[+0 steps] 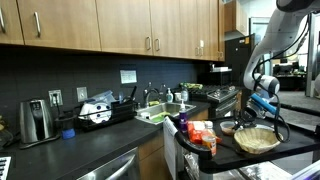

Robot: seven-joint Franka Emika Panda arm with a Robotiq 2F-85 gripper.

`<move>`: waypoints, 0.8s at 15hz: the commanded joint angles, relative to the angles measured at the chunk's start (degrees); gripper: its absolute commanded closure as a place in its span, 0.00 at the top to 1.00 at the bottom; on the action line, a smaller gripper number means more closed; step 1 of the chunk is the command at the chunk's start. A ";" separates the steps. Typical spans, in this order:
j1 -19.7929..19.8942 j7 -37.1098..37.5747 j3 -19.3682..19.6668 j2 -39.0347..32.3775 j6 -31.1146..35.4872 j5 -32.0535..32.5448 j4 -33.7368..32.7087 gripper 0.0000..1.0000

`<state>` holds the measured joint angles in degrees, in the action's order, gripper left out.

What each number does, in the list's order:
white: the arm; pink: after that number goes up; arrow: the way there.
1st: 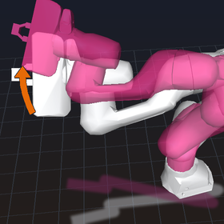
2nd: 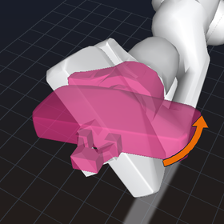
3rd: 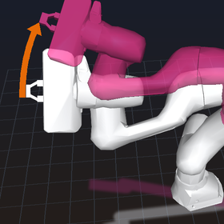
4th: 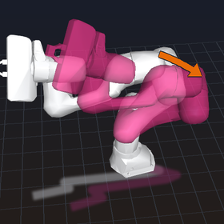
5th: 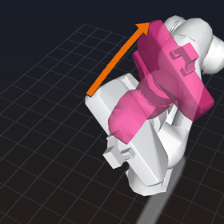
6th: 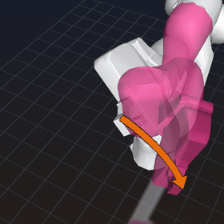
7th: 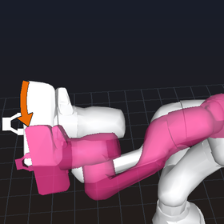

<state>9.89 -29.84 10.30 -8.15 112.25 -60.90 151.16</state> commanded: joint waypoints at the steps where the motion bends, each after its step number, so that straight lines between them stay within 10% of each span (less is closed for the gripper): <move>1: -1.48 1.49 -1.61 4.43 1.38 -0.23 1.95 0.01; 12: -0.79 1.00 -1.11 7.34 0.67 0.53 2.51 0.01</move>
<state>8.39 -29.69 8.55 -3.29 112.63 -60.95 152.01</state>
